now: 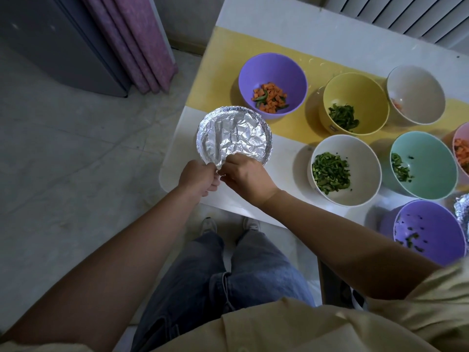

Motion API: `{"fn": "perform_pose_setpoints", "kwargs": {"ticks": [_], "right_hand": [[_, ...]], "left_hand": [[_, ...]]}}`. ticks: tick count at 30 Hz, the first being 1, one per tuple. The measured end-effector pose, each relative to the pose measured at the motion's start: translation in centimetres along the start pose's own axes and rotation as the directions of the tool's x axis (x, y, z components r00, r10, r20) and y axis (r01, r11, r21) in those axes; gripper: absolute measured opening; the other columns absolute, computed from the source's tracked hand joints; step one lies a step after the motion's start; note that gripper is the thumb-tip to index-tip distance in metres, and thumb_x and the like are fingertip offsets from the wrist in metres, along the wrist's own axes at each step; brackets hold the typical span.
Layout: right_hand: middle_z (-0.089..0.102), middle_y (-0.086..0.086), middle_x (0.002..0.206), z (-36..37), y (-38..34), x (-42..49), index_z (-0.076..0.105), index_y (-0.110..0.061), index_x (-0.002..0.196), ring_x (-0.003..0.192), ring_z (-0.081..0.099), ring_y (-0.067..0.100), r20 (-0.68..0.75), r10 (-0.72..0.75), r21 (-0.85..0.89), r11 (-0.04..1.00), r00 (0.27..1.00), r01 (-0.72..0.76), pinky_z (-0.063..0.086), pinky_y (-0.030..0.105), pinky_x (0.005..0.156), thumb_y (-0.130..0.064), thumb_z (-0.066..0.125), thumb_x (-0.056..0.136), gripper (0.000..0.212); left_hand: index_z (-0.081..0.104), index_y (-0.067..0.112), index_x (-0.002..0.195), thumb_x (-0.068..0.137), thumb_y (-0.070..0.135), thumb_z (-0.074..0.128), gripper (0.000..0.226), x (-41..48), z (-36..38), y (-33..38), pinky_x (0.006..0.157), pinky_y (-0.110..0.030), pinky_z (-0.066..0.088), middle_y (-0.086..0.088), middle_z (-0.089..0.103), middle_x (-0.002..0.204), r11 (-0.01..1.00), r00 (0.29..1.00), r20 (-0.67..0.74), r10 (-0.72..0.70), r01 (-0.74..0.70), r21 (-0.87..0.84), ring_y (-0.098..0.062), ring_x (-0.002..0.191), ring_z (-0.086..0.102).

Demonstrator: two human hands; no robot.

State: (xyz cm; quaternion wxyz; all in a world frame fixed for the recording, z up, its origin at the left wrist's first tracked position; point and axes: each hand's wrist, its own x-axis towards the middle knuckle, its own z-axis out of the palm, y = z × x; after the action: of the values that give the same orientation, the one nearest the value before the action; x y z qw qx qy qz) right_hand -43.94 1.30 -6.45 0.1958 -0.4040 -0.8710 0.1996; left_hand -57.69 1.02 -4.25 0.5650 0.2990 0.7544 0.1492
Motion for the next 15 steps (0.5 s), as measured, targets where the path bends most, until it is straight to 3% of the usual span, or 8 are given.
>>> {"fn": "perform_pose_setpoints", "kwargs": {"ticks": [6,11,15], "right_hand": [[0.06,0.013,0.085,-1.2,0.9,-1.2,0.064,-0.002,0.089,0.078,0.058,0.033,0.055,0.019,-0.018,1.0,0.998,-0.019,0.046,0.035,0.063,-0.016,0.082,0.073,0.028],[0.059,0.01,0.076,-1.5,1.1,-1.5,0.064,-0.004,0.078,0.07,0.057,0.032,0.027,-0.027,-0.06,0.998,0.999,0.028,0.046,0.034,0.06,-0.009,0.075,0.079,0.011],[0.054,0.011,0.069,-0.8,1.0,-1.0,0.06,-0.003,0.067,0.063,0.052,0.031,0.002,-0.072,-0.099,0.993,0.997,0.072,0.045,0.035,0.053,-0.005,0.063,0.085,0.018]], "left_hand": [[0.063,-0.002,0.079,0.093,0.015,0.045,0.028,0.9,-1.2,0.5,0.062,-0.029,0.043,-0.019,0.068,0.072,0.997,1.0,-0.011,0.025,-0.024,0.067,-0.03,0.066,0.064],[0.062,0.001,0.074,0.095,0.021,0.047,0.033,1.3,-2.0,0.9,0.064,-0.028,0.047,-0.023,0.072,0.084,0.993,0.999,0.025,0.033,-0.036,0.113,-0.028,0.064,0.065],[0.066,-0.001,0.081,0.092,0.036,0.054,0.04,0.9,-1.8,0.6,0.066,-0.032,0.048,-0.021,0.074,0.083,0.998,0.999,-0.038,0.03,-0.028,0.052,-0.027,0.065,0.066]]}}
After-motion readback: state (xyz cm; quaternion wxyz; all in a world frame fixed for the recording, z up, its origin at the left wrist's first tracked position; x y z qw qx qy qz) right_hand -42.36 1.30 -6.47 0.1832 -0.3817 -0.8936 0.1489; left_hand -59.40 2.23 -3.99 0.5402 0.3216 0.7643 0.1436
